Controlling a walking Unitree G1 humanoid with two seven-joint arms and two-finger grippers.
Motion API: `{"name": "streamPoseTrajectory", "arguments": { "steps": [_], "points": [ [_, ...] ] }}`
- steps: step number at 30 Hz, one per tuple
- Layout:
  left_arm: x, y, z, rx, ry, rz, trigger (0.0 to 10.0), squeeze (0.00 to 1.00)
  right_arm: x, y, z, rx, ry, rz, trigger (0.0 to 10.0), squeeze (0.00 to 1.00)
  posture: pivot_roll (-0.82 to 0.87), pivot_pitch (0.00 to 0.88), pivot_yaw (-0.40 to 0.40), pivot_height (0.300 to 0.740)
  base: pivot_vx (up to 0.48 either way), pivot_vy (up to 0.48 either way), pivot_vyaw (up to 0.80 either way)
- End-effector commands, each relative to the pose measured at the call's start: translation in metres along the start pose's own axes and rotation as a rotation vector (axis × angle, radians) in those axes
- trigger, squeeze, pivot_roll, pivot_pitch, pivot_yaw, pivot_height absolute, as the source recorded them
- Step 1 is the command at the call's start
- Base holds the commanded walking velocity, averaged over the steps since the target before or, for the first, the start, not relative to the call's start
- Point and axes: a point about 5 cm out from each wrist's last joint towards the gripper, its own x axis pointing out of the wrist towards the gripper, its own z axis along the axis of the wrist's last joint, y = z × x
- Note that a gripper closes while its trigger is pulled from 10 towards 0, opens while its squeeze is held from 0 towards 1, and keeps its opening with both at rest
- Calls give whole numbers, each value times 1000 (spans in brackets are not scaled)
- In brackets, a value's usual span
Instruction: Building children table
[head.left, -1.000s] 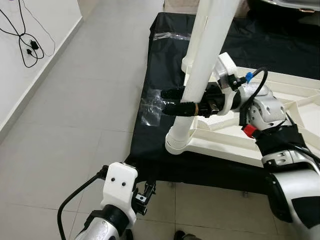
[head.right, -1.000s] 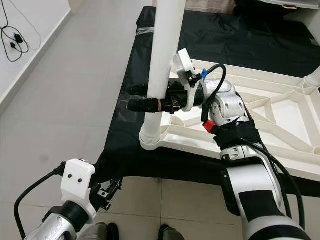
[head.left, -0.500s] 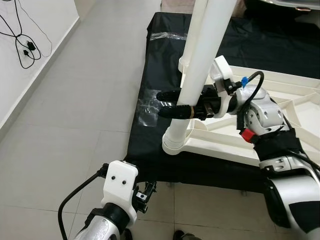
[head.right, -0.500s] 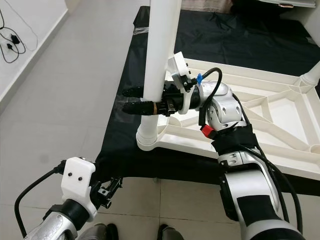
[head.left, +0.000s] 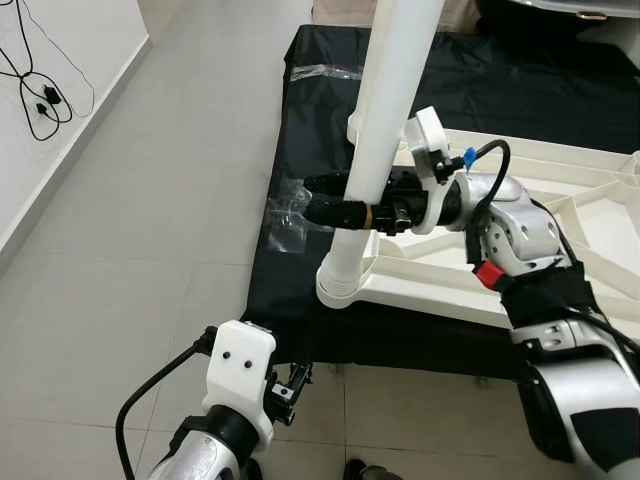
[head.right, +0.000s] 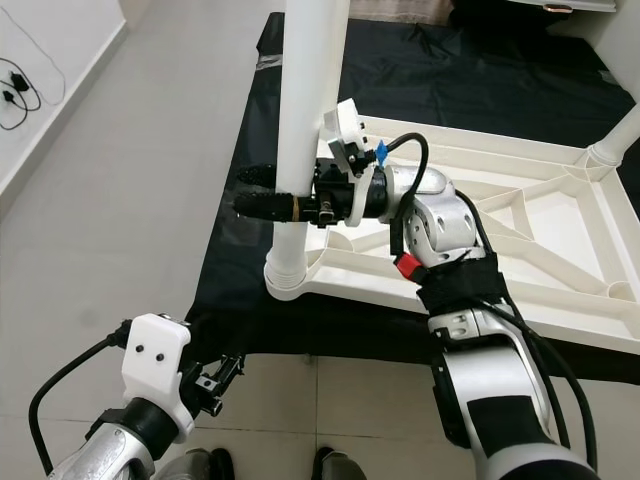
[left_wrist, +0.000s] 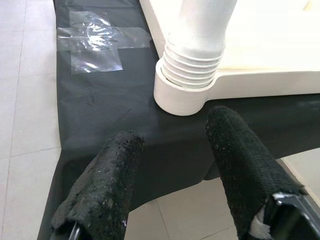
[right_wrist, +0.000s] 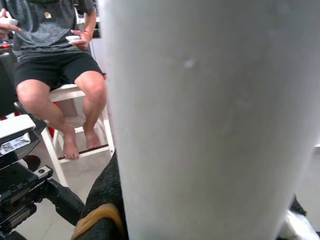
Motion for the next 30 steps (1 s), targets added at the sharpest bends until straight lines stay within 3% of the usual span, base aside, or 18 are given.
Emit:
{"name": "streamPoseTrajectory", "arguments": {
  "steps": [1,3,20,23,24,27,28,30],
  "points": [
    [-1,2,-5,3,25,9,10000,0,2,2,-25,75,81,-57,10000,0,108,259,-54,740,0,0,0],
    [1,4,-4,9,20,12,10000,0,3,2,-27,68,88,-143,10000,0,106,256,-55,740,0,0,0],
    [4,9,-3,26,11,14,10000,0,8,10,-30,82,94,-431,10000,0,97,243,-47,740,0,0,0],
    [5,10,-3,28,9,15,10000,0,11,9,-33,99,121,-525,10000,0,94,242,-46,740,0,0,0],
    [6,12,-3,34,7,16,10000,0,12,6,-37,123,136,-642,10000,0,93,243,-49,740,0,0,0],
    [6,12,-2,35,6,17,10000,0,11,6,-38,132,138,-680,10000,0,93,243,-49,740,0,0,0],
    [6,14,-2,39,6,18,10000,0,11,5,-41,143,146,-778,10000,0,91,247,-48,740,0,0,0],
    [6,15,-3,43,7,19,10000,0,11,5,-43,146,146,-848,10000,0,91,247,-48,740,0,0,0]
  ]
}}
